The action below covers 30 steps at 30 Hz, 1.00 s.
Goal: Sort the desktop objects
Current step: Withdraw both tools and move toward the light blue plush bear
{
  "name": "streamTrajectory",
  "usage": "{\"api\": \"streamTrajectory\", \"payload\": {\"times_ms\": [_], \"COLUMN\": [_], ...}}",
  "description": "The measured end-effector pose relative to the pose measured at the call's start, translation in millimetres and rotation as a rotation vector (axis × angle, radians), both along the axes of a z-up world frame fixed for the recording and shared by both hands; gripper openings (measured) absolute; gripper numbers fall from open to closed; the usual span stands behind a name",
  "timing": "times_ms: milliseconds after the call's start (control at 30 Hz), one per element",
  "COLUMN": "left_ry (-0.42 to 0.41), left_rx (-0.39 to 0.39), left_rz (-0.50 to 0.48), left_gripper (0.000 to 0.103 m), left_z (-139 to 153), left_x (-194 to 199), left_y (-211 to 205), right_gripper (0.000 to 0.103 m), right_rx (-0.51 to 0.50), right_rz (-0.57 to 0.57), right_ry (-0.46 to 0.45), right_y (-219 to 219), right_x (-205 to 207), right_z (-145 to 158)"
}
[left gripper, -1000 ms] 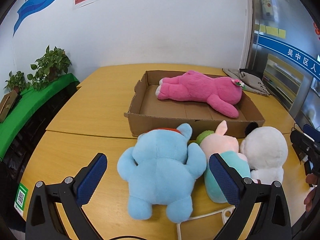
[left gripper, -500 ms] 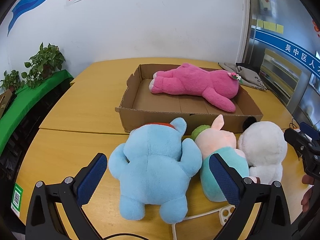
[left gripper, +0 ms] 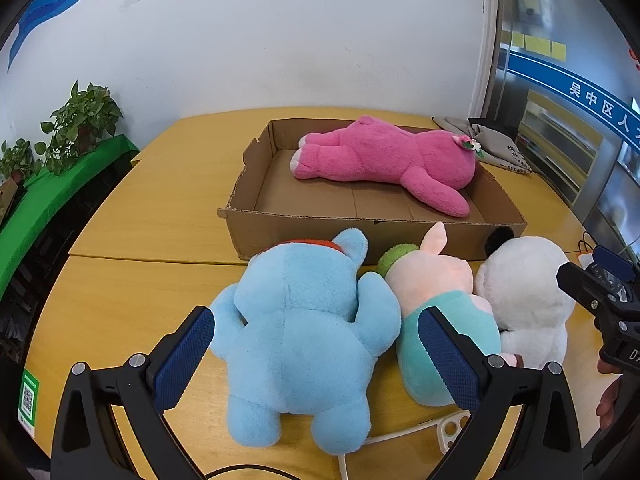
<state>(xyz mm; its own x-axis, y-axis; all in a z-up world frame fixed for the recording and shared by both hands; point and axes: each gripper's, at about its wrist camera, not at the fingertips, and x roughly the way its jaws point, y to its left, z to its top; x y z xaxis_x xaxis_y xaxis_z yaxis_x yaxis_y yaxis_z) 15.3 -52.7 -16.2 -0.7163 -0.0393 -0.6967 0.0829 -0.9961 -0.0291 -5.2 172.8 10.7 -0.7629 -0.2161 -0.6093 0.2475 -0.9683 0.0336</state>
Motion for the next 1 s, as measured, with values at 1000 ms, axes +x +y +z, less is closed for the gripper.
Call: {"api": "streamTrajectory", "payload": {"times_ms": [1000], "left_ry": [0.033], "left_rx": [0.014], "left_rz": [-0.027], "left_gripper": [0.103], "left_z": [10.3], "left_x": [-4.9], "left_y": [4.1], "right_gripper": [0.103], "right_rx": [0.009], "right_rz": [-0.027], "right_ry": [0.016], "right_y": [-3.7], "right_x": [-4.4], "right_z": [9.3]}}
